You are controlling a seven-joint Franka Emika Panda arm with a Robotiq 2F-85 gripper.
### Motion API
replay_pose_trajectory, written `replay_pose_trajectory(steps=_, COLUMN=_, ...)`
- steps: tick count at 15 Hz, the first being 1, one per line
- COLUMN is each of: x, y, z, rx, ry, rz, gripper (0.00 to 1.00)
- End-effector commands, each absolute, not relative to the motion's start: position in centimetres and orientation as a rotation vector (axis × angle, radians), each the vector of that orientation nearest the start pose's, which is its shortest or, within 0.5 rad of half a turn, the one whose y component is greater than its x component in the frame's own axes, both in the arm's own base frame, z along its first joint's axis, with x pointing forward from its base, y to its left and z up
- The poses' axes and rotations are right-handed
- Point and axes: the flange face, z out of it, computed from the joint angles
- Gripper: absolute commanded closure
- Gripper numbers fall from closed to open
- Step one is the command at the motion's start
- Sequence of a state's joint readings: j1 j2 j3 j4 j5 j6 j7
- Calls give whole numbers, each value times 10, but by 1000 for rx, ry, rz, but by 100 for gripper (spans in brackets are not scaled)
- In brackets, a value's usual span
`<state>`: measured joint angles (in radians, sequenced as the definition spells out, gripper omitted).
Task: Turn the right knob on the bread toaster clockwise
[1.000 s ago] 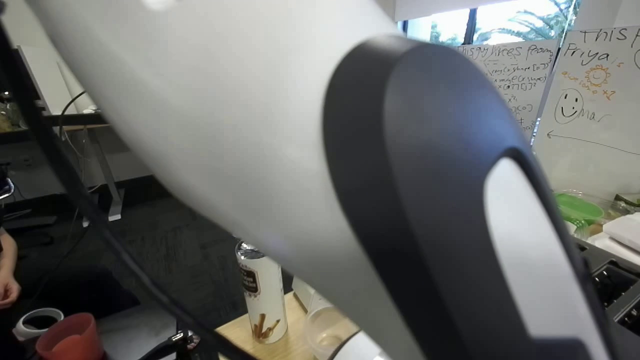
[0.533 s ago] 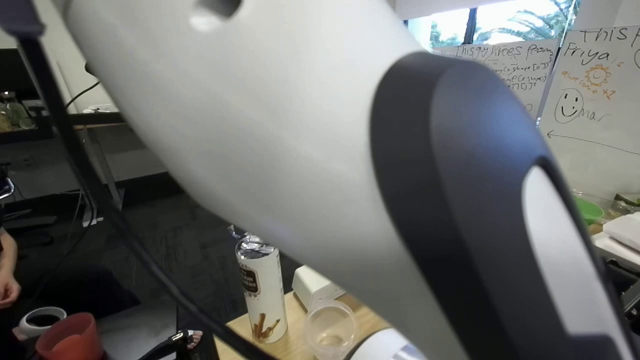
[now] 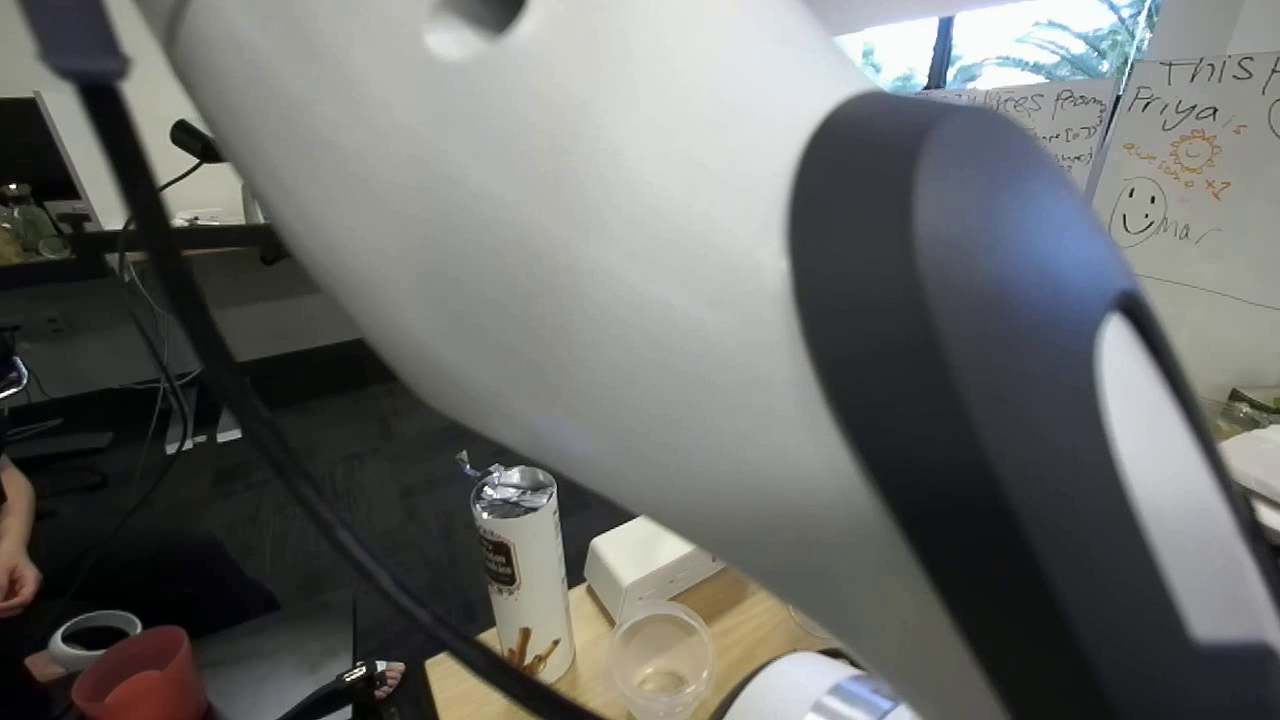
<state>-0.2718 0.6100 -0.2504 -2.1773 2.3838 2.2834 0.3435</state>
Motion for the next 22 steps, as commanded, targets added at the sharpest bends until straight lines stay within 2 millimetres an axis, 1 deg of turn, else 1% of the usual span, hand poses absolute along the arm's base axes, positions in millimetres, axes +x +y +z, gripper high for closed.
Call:
replay_pose_trajectory(steps=1, x=466, y=-259, z=98, rx=-166, ry=2082, rz=-12, gripper=40)
replay_pose_trajectory(steps=2, x=467, y=-258, z=98, rx=-166, ry=2083, rz=-10, gripper=49)
replay_pose_trajectory(steps=4, x=467, y=-258, z=97, rx=-165, ry=2086, rz=-10, gripper=60)
replay_pose_trajectory(steps=8, x=466, y=-258, z=95, rx=-169, ry=2098, rz=-12, gripper=65)
replay_pose_trajectory(steps=10, x=467, y=-257, z=94, rx=-174, ry=2102, rz=-9, gripper=62)
replay_pose_trajectory(steps=13, x=469, y=-256, z=95, rx=-182, ry=2109, rz=-10, gripper=56)
replay_pose_trajectory(steps=14, x=469, y=-256, z=95, rx=-184, ry=2111, rz=-11, gripper=57)
replay_pose_trajectory(steps=15, x=470, y=-255, z=95, rx=-188, ry=2113, rz=-11, gripper=54)
replay_pose_trajectory(steps=16, x=470, y=-255, z=95, rx=-192, ry=2115, rz=-12, gripper=54)
replay_pose_trajectory(steps=17, x=471, y=-255, z=95, rx=-196, ry=2117, rz=-11, gripper=48)
replay_pose_trajectory(steps=18, x=471, y=-256, z=95, rx=-198, ry=2117, rz=-10, gripper=46)
replay_pose_trajectory(steps=19, x=471, y=-255, z=95, rx=-202, ry=2117, rz=-9, gripper=42)
replay_pose_trajectory(steps=20, x=472, y=-255, z=94, rx=-203, ry=2118, rz=-9, gripper=45)
replay_pose_trajectory(steps=22, x=472, y=-256, z=94, rx=-200, ry=2121, rz=-11, gripper=46)
